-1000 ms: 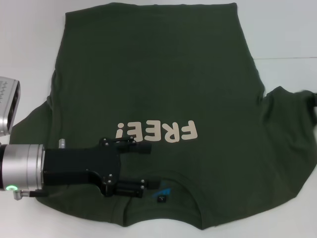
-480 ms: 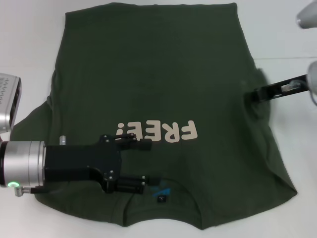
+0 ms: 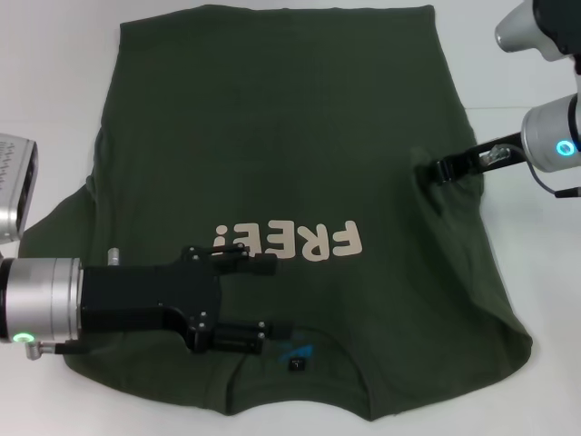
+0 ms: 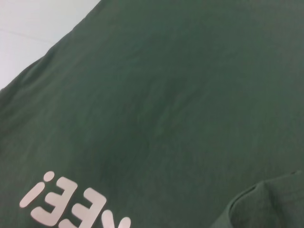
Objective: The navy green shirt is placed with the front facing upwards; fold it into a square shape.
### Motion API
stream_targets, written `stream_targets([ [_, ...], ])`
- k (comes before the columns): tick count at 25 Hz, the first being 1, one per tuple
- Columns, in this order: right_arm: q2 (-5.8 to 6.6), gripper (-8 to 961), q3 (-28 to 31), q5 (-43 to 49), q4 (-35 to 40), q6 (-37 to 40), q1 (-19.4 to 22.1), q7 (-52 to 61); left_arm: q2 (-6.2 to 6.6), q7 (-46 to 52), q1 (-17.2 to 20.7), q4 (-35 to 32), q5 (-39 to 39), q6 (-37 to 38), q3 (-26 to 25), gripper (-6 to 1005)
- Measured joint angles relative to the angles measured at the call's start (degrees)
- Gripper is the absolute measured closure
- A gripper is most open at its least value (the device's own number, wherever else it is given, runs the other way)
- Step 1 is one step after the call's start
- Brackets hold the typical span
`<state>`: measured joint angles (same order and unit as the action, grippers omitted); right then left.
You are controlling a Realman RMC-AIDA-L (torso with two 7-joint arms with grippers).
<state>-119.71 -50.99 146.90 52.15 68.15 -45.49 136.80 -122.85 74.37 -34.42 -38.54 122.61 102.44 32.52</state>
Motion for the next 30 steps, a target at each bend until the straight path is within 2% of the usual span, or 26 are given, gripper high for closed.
stream_targets([
  [13, 0.00, 912, -1.3, -3.1, -3.4, -2.2, -0.4, -1.6, -0.03, -0.2, 0.3, 0.0, 0.0, -0.1, 0.0, 126],
  [16, 0.00, 883, -1.5, -3.7, -3.5, -2.5, -0.4, -2.1, -0.07, -0.2, 0.4, 0.0, 0.0, -0.2, 0.0, 126],
  [23, 0.26, 609, -1.2, -9.4, -2.5, -1.4, 1.4, -7.4, -0.05, -0.1, 0.5, 0.0, 0.0, -0.3, -0.2, 127],
  [30, 0.23, 295, -0.9, -22.5, 1.6, 3.6, 8.7, -25.0, 0.04, 0.1, 0.5, 0.0, 0.0, -0.5, -1.2, 127],
])
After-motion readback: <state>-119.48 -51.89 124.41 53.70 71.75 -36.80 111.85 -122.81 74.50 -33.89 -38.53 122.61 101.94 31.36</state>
